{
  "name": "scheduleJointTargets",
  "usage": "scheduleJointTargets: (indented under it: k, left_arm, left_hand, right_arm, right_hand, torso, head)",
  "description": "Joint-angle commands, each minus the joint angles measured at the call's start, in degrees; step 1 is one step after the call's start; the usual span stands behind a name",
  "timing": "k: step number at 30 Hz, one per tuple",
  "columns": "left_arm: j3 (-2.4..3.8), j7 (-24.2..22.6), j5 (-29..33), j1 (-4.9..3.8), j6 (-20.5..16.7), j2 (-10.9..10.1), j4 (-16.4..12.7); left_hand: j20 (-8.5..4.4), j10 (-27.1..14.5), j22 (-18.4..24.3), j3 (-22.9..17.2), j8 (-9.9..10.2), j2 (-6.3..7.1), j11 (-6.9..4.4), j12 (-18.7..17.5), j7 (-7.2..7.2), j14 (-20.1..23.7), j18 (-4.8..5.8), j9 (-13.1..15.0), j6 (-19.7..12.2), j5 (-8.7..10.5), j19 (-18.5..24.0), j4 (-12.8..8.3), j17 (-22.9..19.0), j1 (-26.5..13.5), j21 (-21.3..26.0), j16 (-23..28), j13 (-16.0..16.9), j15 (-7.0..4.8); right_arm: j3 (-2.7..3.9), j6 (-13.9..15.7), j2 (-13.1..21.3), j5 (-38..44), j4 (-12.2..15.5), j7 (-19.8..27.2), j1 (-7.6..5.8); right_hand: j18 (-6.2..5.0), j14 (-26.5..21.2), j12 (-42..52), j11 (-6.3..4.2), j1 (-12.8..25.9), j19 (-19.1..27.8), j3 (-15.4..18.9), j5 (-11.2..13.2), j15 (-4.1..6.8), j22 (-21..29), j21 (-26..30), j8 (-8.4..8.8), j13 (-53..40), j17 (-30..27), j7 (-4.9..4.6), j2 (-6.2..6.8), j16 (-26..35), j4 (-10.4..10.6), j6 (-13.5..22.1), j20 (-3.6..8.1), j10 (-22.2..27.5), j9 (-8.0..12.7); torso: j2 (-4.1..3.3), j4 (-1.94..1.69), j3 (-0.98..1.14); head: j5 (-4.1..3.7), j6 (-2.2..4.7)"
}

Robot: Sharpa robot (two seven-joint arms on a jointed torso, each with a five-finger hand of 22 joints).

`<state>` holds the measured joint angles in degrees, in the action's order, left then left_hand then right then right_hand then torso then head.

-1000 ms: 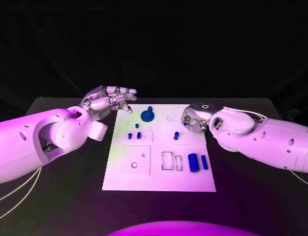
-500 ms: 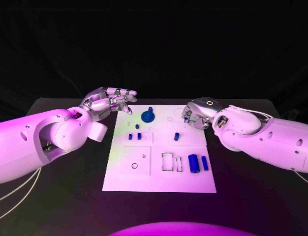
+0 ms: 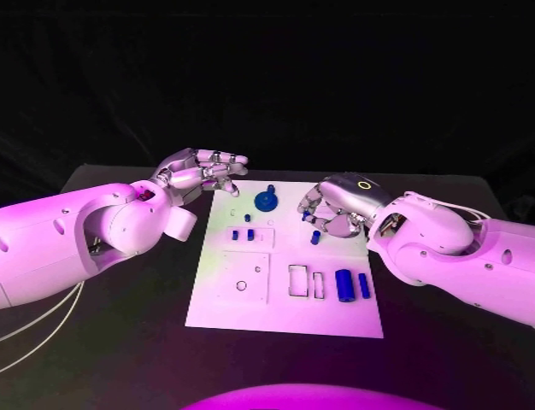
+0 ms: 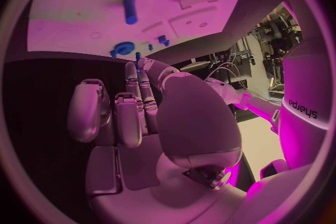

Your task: Assemble the parts on the task board

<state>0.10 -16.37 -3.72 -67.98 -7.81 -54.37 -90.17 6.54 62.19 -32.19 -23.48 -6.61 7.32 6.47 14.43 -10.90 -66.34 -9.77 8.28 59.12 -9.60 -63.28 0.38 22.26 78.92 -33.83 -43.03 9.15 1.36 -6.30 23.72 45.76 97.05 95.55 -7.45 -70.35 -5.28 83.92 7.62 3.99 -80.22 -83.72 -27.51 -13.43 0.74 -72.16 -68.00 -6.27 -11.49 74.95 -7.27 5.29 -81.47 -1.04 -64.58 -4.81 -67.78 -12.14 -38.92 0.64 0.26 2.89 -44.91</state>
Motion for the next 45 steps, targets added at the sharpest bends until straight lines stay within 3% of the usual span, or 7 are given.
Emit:
scheduleJointTargets:
  k: [1, 6, 9, 16, 21, 33, 45]
  left_arm:
    - [0.01, -0.4, -0.41, 0.0, 1.1, 0.24, 0.19]
    - [0.01, -0.45, -0.41, 0.0, 1.08, 0.46, 0.33]
    - [0.01, -0.48, -0.41, 0.0, 1.02, 0.77, 0.46]
    - [0.01, -0.5, -0.41, -0.01, 0.98, 1.08, 0.43]
    - [0.01, -0.49, -0.41, -0.02, 0.81, 1.16, 0.33]
    - [0.02, -0.4, -0.41, -0.04, 0.78, 1.54, 0.16]
    - [0.02, -0.32, -0.41, -0.05, 0.91, 1.68, 0.18]
  left_hand:
    - [-0.11, -0.26, 0.05, -0.08, 0.28, -0.46, 0.0, -0.32, 0.19, 0.07, -0.71, -0.08, -0.39, 0.17, -0.44, -0.35, -0.05, 0.02, 0.12, 0.29, -0.05, 0.37]
    - [-0.11, -0.26, 0.05, -0.08, 0.28, -0.46, 0.0, -0.32, 0.19, 0.07, -0.71, -0.08, -0.39, 0.17, -0.44, -0.35, -0.05, 0.02, 0.12, 0.29, -0.05, 0.37]
    - [-0.11, -0.26, 0.05, -0.08, 0.28, -0.46, 0.0, -0.32, 0.19, 0.07, -0.71, -0.08, -0.39, 0.17, -0.44, -0.35, -0.05, 0.02, 0.12, 0.29, -0.05, 0.37]
    - [-0.09, -0.3, 0.08, -0.07, 0.28, -0.55, 0.02, -0.3, 0.17, 0.07, -0.71, -0.09, -0.42, 0.16, -0.45, -0.34, -0.08, -0.01, 0.17, 0.3, -0.06, 0.4]
    - [-0.09, -0.31, 0.09, -0.06, 0.28, -0.56, 0.02, -0.3, 0.17, 0.07, -0.7, -0.09, -0.43, 0.16, -0.46, -0.34, -0.09, -0.02, 0.18, 0.31, -0.07, 0.4]
    - [-0.08, -0.34, 0.12, -0.02, 0.28, -0.55, 0.04, -0.28, 0.15, 0.08, -0.7, -0.09, -0.46, 0.17, -0.47, -0.34, -0.1, -0.07, 0.21, 0.32, -0.08, 0.42]
    - [-0.06, -0.37, 0.14, 0.0, 0.28, -0.59, 0.05, -0.27, 0.14, 0.09, -0.7, -0.09, -0.49, 0.17, -0.47, -0.34, -0.13, -0.1, 0.25, 0.33, -0.09, 0.44]
  right_arm:
    - [0.07, -0.59, -1.27, -0.75, 1.68, 0.09, 0.05]
    - [-0.14, -1.17, -3.63, -0.55, 2.47, 0.35, 0.59]
    - [-0.32, -1.3, -5.23, -0.28, 2.02, 0.61, 1.16]
    - [-0.52, -1.04, -8.63, -0.06, -0.05, 1.52, 4.54]
    - [-0.62, -0.74, -10.53, 0.1, -2.12, 1.98, 6.37]
    - [-1.02, -0.92, -13.22, 0.96, -5.85, 1.97, 8.35]
    - [-1.18, -0.58, -13.75, 1.69, -7.42, 1.42, 8.96]
  right_hand:
    - [0.82, 4.37, -0.36, -0.45, 0.15, -0.88, 0.05, -0.32, 0.35, 0.01, -0.07, -0.16, 0.05, 6.92, -0.06, 0.18, 0.2, -0.29, -0.42, 0.28, -0.87, -0.06]
    - [0.82, 4.36, -0.41, -0.43, 0.25, -0.87, 0.06, -0.41, 0.35, -0.02, -0.09, -0.15, 0.06, 6.91, -0.08, 0.2, 0.22, -0.28, -0.42, 0.28, -0.9, -0.07]
    - [0.82, 4.36, -0.45, -0.43, 0.31, -0.87, 0.06, -0.49, 0.35, -0.03, -0.1, -0.14, 0.07, 6.92, -0.08, 0.2, 0.19, -0.28, -0.44, 0.28, -0.93, -0.09]
    - [0.8, 4.33, -0.57, -0.42, 0.45, -0.84, 0.06, -0.75, 0.38, -0.03, -0.07, -0.11, 0.11, 6.85, -0.12, 0.22, 0.27, -0.32, -0.43, 0.3, -0.97, -0.11]
    - [0.8, 4.31, -0.65, -0.4, 0.55, -0.82, 0.05, -0.86, 0.4, -0.04, -0.07, -0.08, 0.14, 6.78, -0.15, 0.17, 0.34, -0.29, -0.4, 0.3, -0.97, -0.12]
    - [0.8, 4.3, -0.71, -0.39, 0.57, -0.82, 0.02, -0.94, 0.41, -0.07, -0.09, -0.04, 0.16, 6.8, -0.17, 0.15, 0.31, -0.32, -0.36, 0.31, -0.96, -0.13]
    - [0.78, 4.29, -0.78, -0.39, 0.57, -0.79, -0.01, -1.05, 0.42, -0.04, -0.04, -0.01, 0.18, 6.74, -0.18, 0.14, 0.36, -0.38, -0.32, 0.32, -0.96, -0.13]
  torso:
    - [0.18, 0.04, 0.02]
    - [0.3, -0.17, -0.09]
    - [0.3, -0.17, -0.06]
    - [0.15, 0.03, 0.04]
    - [0.16, -0.1, -0.12]
    - [0.22, 0.05, 0.01]
    - [0.27, -0.04, -0.02]
  head:
    - [1.51, -0.09]
    - [2.79, -0.88]
    - [4.22, -1.44]
    - [6.44, -2.11]
    - [6.89, -2.67]
    - [8.76, -3.67]
    - [8.57, -3.92]
